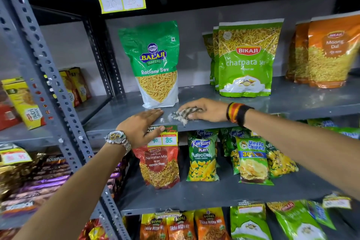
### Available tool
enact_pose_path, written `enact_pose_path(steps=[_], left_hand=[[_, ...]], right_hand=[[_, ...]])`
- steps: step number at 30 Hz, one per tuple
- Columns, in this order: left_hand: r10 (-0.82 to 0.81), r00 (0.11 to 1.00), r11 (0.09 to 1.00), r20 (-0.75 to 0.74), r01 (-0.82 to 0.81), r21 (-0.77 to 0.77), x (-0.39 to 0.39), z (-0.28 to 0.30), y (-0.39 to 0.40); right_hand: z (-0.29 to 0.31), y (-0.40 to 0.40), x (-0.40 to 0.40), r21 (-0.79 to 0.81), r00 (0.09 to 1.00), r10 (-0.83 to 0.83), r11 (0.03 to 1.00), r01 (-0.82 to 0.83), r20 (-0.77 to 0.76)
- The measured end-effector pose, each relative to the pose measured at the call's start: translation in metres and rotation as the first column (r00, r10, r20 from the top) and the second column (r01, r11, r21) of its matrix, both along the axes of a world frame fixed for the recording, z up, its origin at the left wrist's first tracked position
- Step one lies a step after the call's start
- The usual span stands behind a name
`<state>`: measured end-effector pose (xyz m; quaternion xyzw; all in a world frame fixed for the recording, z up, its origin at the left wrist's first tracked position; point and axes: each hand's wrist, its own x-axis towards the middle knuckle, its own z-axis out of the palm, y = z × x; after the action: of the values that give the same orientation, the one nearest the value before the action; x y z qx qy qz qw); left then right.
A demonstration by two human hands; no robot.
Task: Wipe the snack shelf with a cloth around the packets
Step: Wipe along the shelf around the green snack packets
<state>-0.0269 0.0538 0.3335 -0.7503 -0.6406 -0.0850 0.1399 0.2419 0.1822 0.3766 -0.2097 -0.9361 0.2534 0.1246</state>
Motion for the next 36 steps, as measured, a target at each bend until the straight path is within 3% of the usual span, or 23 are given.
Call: enact_pose_path(steps=[3, 8, 15, 21, 26, 32, 36], left_hand=[[0.008, 1.0, 1.0, 0.007, -0.008, 0.003, 0.003, 0.001, -0.002], [0.035, 0.999, 0.999, 0.01, -0.035, -0.019, 0.007, 0.004, -0.005], [0.055, 0.998, 0.996, 0.022, -0.053, -0.073, 0.011, 0.01, -0.008], [-0.012, 1.0, 1.0, -0.016, 0.012, -0.002, 0.047, 0.016, 0.002], [-0.159, 0.981, 0.987, -0.109, 0.159, -0.015, 0.078, 0.012, 0.037], [-0.198, 0.979, 0.98, -0.054, 0.198, -0.007, 0.072, 0.001, 0.058], [-0.202, 0.978, 0.979, -0.052, 0.203, 0.007, 0.071, -0.003, 0.06]], right_hand=[[0.011, -0.003, 0.029, -0.043, 0.998, 0.048, 0.998, -0.047, 0.029], [0.005, 0.02, 0.031, -0.017, 0.982, -0.18, 0.984, 0.179, -0.061], [0.01, -0.02, 0.071, -0.001, 0.999, -0.042, 0.999, 0.042, 0.028], [0.046, 0.032, 0.112, 0.005, 0.94, -0.241, 0.968, 0.249, -0.241], [0.04, 0.065, 0.074, -0.021, 0.943, -0.268, 0.963, 0.269, -0.198], [0.01, 0.091, 0.043, 0.018, 0.967, -0.232, 0.972, 0.235, -0.103], [-0.008, 0.082, 0.055, 0.013, 0.971, -0.205, 0.978, 0.208, -0.123]])
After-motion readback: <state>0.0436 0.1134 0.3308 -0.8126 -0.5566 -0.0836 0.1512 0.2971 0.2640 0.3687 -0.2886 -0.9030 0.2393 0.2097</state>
